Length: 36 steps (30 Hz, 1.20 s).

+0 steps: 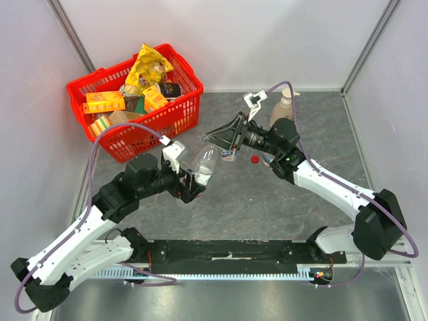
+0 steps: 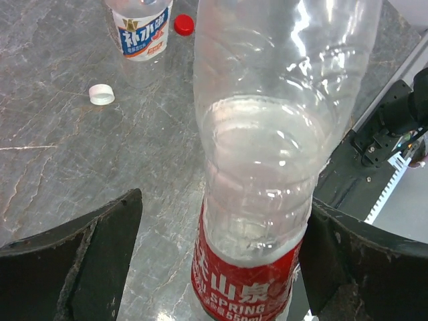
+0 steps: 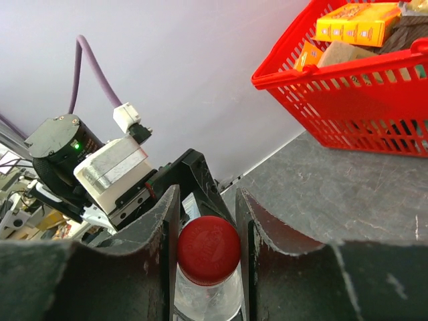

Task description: Unscrew the bottle caps

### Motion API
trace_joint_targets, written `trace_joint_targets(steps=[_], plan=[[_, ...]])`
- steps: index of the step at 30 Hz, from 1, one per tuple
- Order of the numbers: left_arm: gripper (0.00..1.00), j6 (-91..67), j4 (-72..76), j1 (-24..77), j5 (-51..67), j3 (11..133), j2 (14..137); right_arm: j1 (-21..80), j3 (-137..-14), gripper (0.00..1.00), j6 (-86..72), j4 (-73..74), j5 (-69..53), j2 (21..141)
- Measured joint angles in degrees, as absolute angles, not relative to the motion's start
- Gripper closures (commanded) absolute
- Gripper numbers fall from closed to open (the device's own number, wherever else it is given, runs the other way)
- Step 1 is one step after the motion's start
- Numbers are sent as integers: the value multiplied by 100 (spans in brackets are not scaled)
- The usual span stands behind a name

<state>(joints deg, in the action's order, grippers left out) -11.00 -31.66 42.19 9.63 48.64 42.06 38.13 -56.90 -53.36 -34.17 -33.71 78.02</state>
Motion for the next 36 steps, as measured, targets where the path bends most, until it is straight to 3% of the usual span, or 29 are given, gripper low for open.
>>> trace_joint_targets(steps=[6, 11, 18, 21, 24, 26, 29, 32, 36], plan=[[9, -1081, -3129, 4219, 1223, 4965, 4484, 3804, -5468, 100, -5260, -3894, -3562, 7767], [18, -1052, -2823, 4219, 1557, 4967, 4486, 3804, -5374, 100, -5242, -4130, -3717, 7767], [54, -1037, -2342, 4219, 1964, 4967, 4663, 3809, -5299, 100, -5212, -4324, -3758, 7717], [62, -1035, -2276, 4219, 2021, 4967, 4709, 3802, -5273, 98, -5172, -4335, -3756, 7693], [68, -1033, -2261, 4219, 2040, 4967, 4692, 3802, -5273, 71, -5144, -4348, -3752, 7673], [70, -1033, -2281, 4219, 2040, 4967, 4646, 3809, -5273, 39, -5146, -4362, -3743, 7664], [71, -1015, -2388, 4219, 1973, 4967, 4563, 3830, -5273, 15, -5210, -4383, -3721, 7642], [71, -969, -2477, 4219, 1826, 4967, 4477, 3824, -5273, 4, -5214, -4364, -3682, 7609], [72, -884, -2751, 4219, 1525, 4980, 4473, 3824, -5277, 2, -5022, -3815, -3420, 7467]])
